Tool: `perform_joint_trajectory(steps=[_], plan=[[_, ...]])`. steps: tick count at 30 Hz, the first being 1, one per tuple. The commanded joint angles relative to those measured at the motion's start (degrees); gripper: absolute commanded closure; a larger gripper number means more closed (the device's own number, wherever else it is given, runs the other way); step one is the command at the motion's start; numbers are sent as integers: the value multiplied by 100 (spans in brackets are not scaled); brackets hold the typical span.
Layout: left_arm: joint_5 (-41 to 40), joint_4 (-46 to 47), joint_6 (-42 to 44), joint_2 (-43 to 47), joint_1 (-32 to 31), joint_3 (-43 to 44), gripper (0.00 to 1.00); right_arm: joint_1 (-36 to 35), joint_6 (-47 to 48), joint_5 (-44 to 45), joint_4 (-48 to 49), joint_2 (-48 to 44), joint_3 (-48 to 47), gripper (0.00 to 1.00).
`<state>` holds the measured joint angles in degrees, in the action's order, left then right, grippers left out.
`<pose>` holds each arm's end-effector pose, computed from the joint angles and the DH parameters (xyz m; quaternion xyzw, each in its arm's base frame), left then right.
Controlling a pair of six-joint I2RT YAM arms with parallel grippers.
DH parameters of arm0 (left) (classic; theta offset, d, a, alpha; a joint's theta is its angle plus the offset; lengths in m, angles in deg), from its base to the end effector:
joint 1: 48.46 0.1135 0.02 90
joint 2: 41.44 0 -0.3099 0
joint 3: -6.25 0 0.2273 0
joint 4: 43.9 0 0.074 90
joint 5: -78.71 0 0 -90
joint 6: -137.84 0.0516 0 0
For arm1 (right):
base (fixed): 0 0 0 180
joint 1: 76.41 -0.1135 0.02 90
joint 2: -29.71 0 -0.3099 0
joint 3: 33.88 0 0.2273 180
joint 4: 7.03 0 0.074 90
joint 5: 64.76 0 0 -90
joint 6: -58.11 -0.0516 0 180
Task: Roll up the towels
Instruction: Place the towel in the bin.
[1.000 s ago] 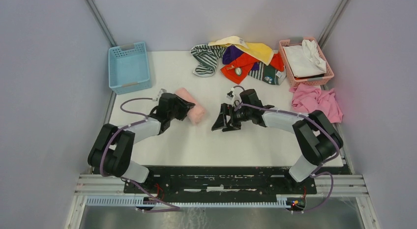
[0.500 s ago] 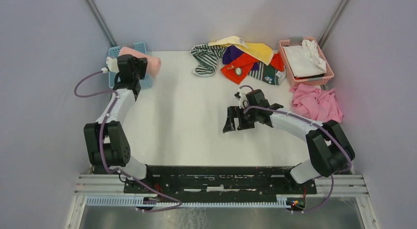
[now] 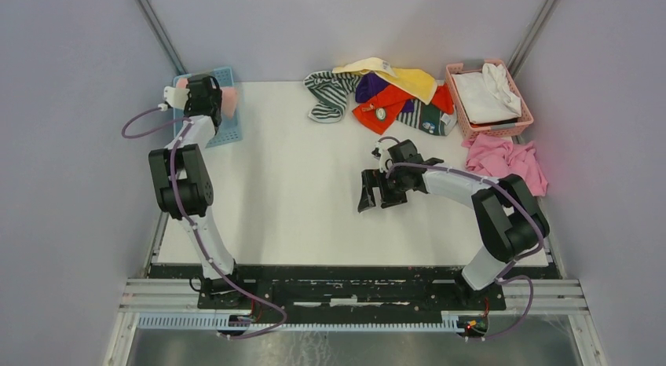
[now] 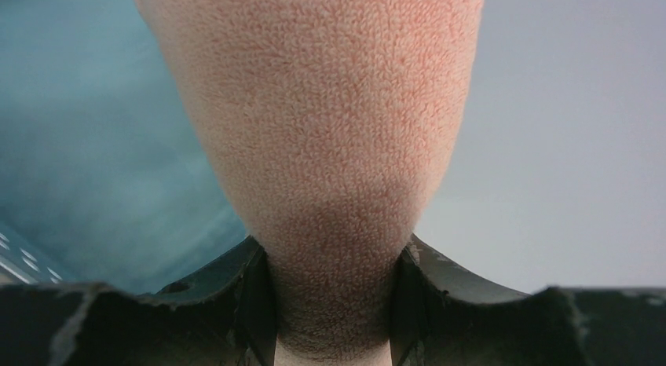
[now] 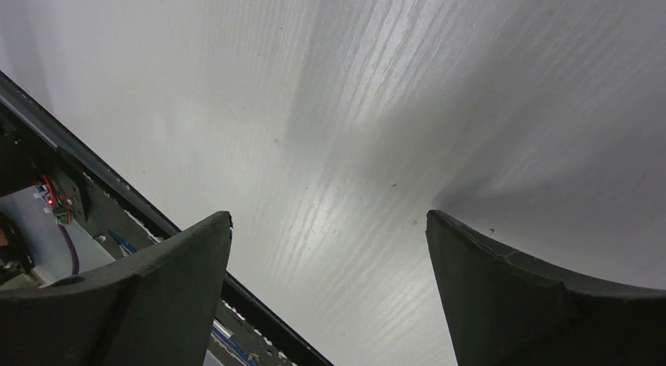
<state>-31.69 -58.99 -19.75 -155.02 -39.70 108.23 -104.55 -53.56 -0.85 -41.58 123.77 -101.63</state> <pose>0.4677 0.0903 0.2969 -0.5909 0.6012 -0.1224 0.5240 0.2576 0.1635 0.2168 -0.1099 0.9382 0.3013 0.1303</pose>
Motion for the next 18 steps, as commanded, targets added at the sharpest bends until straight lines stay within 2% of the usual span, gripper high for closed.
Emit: perform_joint_trajectory(steps=[1,5,14,18], plan=[[-449,410,-240,-360,175,441,72,67,165,-102,-88,150,-279,0],[-322,-21,-375,-707,263,622,73,75,164,-133,-88,275,-315,0],[-184,-559,-1036,-647,329,-30,72,76,68,-165,-114,326,-364,0],[-112,-951,-1181,-785,414,68,71,79,70,-182,-154,285,-368,0]])
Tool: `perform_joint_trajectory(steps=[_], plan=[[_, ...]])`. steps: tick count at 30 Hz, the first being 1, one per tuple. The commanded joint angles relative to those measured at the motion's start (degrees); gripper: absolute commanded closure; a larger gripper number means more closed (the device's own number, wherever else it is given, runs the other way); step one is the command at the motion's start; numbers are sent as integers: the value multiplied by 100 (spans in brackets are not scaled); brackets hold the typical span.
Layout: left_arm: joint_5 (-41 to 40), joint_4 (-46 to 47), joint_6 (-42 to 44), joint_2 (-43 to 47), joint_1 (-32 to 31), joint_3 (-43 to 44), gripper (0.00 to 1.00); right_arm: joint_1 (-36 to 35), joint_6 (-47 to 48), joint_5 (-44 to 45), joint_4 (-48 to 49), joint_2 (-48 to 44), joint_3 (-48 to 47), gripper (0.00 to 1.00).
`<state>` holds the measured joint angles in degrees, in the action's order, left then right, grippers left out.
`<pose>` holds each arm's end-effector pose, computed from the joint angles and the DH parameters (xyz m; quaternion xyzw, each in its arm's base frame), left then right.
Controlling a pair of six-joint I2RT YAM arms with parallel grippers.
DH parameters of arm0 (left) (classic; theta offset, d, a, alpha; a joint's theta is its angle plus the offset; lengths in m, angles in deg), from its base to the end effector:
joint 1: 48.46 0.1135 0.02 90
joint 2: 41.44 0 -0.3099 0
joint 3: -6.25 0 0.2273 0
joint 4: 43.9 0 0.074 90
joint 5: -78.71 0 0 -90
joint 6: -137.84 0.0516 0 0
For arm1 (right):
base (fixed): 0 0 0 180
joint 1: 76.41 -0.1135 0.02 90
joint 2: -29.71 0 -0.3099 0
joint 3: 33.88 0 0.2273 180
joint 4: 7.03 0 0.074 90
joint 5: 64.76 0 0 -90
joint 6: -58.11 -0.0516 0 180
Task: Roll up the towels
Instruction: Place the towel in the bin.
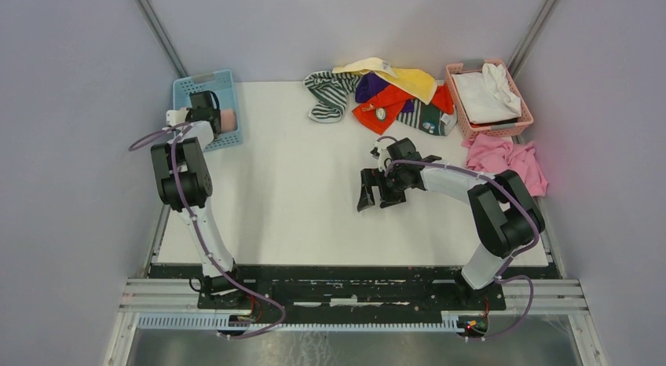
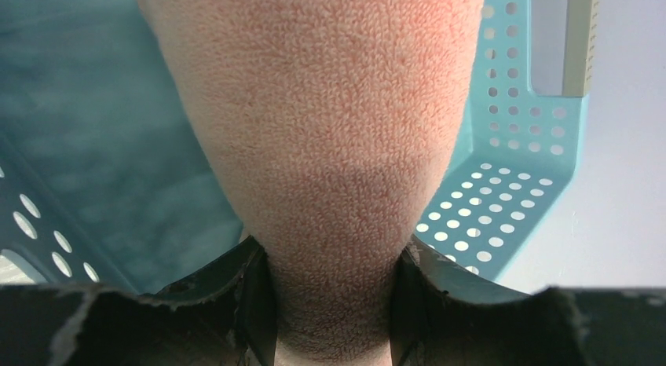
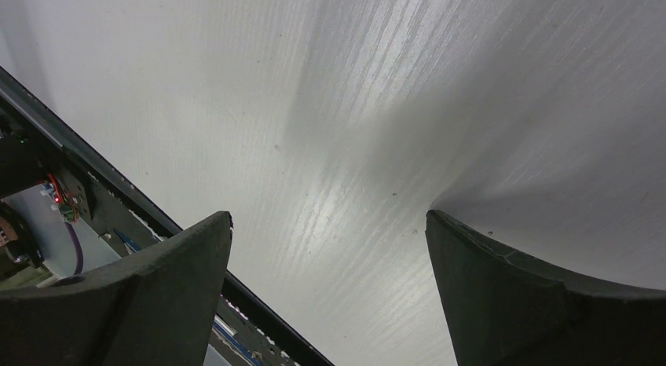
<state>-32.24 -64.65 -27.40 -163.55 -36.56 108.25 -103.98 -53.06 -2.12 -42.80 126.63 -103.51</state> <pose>0.4762 0.1192 0.2179 -0.6712 0.5958 -0.0739 0.4348 0.2670 0.1662 0.2101 -0.1077 0.9404 0.3029 0.1113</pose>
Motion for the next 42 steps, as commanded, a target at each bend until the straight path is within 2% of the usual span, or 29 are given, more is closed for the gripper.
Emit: perform_joint_trajectory(steps=[1,5,12,19,23,29,42], plan=[[-27,-489,-461,12,132,86,71,20,17,-45,-36,-13,-188,0],[29,-926,-476,-161,316,224,70,16,14,-59,-54,-28,-205,0],[-305,-2496,100,-471,617,1107,65,20,-64,-49,-15,-72,-198,0],[-318,-2983,955,-369,838,1126,60,15,-149,-115,14,-132,-141,0],[-504,-3115,1432,-198,843,1108,50,17,-169,-184,96,-172,-60,0],[-672,-3237,1669,-16,851,1158,30,18,-199,-250,192,-267,32,0],[-541,-3366,1607,304,939,1064,8,18,-123,-135,167,-605,171,0]])
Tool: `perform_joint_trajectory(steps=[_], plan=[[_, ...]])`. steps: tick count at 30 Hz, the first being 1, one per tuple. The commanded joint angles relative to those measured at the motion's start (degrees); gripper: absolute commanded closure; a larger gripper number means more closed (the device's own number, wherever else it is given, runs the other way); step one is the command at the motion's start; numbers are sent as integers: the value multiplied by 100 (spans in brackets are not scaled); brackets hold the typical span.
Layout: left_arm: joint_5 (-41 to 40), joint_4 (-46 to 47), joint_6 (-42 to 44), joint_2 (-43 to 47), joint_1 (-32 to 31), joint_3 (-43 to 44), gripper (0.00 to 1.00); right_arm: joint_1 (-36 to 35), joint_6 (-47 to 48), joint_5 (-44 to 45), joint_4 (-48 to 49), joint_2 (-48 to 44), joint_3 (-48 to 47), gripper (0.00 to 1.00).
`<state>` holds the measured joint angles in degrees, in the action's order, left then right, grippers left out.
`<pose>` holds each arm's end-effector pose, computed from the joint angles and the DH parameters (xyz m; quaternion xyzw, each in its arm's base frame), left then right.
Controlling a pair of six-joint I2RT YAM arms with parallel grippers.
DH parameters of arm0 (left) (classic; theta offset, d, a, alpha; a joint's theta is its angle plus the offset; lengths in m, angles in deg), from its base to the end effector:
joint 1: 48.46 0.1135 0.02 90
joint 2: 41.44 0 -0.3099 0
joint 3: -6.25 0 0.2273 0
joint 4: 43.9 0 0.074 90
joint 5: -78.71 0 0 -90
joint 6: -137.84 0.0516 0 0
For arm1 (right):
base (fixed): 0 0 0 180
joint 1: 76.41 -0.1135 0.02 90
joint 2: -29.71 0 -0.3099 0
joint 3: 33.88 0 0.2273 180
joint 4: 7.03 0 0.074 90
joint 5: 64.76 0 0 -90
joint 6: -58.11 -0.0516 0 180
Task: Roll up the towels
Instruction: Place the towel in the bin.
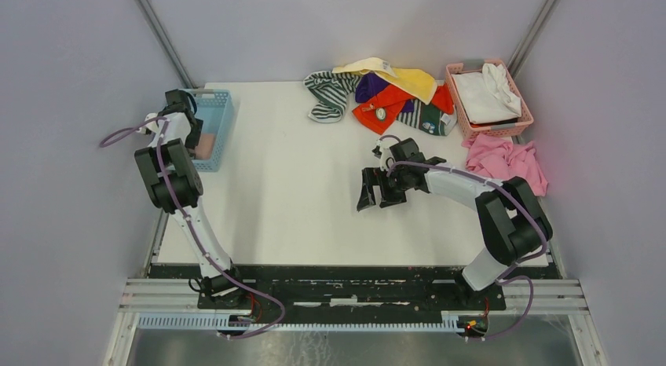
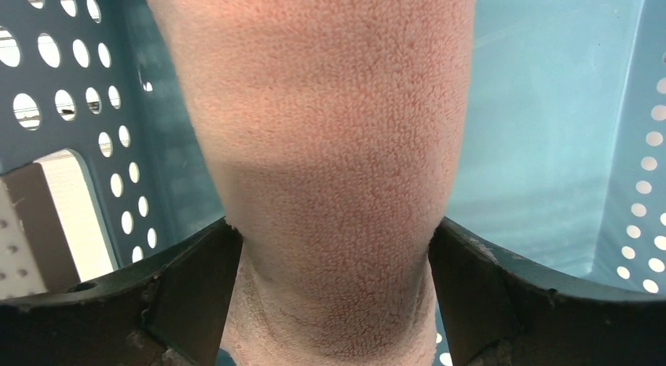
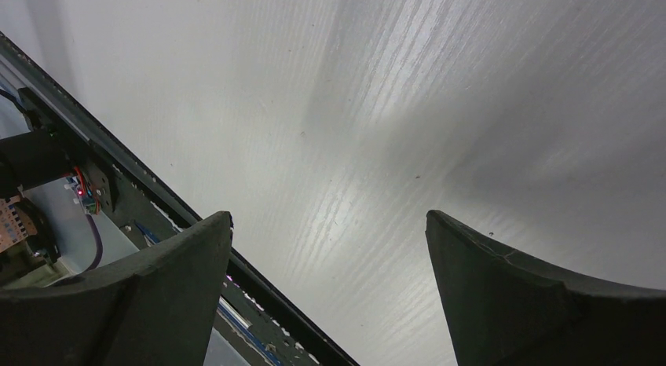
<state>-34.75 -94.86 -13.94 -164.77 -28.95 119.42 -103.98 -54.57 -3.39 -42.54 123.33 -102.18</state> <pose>0.4386 0.1772 0.2261 -0.6561 0.6864 0.0956 0.2987 0.2573 0.1622 0.2214 -0.1022 0.9342 0.3202 0.1193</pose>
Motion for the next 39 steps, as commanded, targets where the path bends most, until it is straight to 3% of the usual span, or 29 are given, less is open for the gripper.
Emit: perform_joint_trajectory(steps=[1,12,21,34,39], plan=[[-266,-341,249,473,189,-71,7,21,33,4,140,-290,37,0],[301,260,-13,1011,315,-691,7,16,54,0,150,-325,38,0],[271,332,-6,1448,333,-916,5,22,48,-29,150,-382,6,0],[754,547,965,2831,323,-1804,0,20,211,492,-131,-814,-198,0],[1650,754,1568,3239,238,-2107,2,20,298,1108,-333,-1006,-290,0]])
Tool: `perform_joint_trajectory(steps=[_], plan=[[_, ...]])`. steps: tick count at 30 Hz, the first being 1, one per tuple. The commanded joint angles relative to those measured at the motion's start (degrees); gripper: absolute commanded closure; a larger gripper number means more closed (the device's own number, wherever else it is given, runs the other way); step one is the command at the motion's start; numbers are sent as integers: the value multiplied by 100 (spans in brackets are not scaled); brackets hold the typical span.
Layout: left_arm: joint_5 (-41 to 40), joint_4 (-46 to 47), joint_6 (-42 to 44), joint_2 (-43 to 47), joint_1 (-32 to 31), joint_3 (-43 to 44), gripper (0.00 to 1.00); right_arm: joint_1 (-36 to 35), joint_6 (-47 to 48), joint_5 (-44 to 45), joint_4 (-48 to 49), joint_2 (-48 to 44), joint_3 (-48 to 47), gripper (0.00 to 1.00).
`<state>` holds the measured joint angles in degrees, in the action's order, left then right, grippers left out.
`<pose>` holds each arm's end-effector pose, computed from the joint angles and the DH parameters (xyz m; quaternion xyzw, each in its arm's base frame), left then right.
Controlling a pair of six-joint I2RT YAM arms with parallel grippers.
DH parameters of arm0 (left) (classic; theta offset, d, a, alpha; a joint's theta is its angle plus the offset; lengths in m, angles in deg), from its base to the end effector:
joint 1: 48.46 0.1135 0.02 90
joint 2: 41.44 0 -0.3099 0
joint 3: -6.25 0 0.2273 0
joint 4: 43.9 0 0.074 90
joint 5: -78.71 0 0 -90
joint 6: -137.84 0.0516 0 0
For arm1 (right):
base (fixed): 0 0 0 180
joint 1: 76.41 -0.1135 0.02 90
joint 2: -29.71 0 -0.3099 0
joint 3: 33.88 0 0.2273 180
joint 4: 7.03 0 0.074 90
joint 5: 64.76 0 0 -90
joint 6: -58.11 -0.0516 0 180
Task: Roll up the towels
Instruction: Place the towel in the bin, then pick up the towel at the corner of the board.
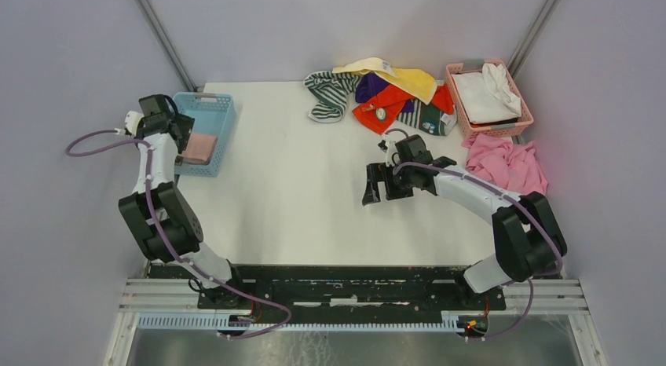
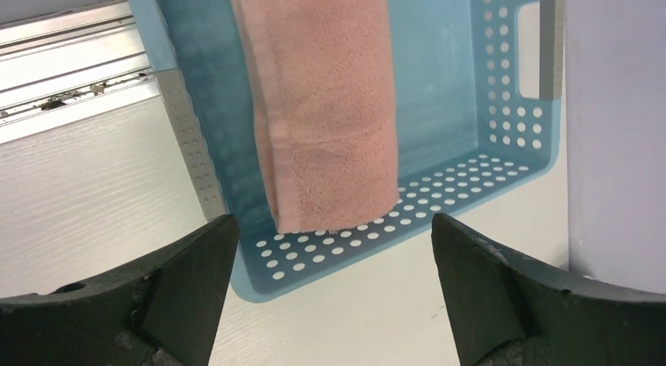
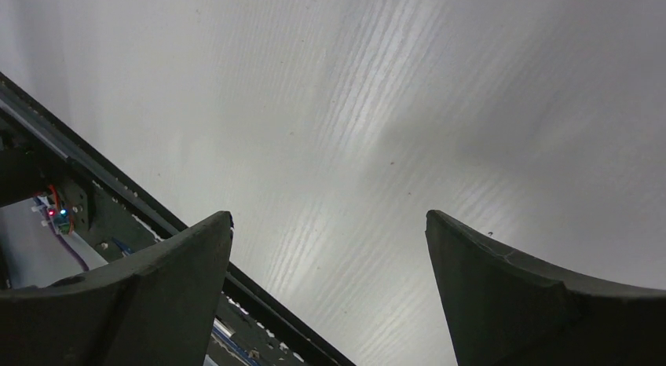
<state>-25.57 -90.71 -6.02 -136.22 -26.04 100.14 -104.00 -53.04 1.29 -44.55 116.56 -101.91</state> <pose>0.3247 0.1478 0.3271 -0.6068 0.7001 0.0146 0.3760 0.2431 0.1507 0.2488 -0.1126 0.9315 0.2978 0.1760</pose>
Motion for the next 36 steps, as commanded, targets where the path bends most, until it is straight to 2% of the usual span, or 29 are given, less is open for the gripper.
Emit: perform_joint_trajectory(steps=[1,7,9,17,24,31,36], plan=[[890,353,962,451,-137,-212,2,27,134,908,-171,-361,-376,0],[1708,338,2034,1011,-1238,-308,1,168,51,2601,-450,-287,-1082,0],[1704,266,2386,1200,-1704,-336,0,318,-5,2884,-325,-243,-1235,0],[1764,496,3233,2252,-2628,-1295,1,1149,-297,2410,612,629,-2145,1],[764,574,3676,3004,-3586,-1747,1,1618,-286,2244,738,2162,-3838,5],[470,548,3831,2870,-3682,-1839,1,2107,-365,2484,989,3464,-5225,11],[203,517,3914,2762,-3745,-1846,1,2319,234,2634,632,4230,-6106,14]])
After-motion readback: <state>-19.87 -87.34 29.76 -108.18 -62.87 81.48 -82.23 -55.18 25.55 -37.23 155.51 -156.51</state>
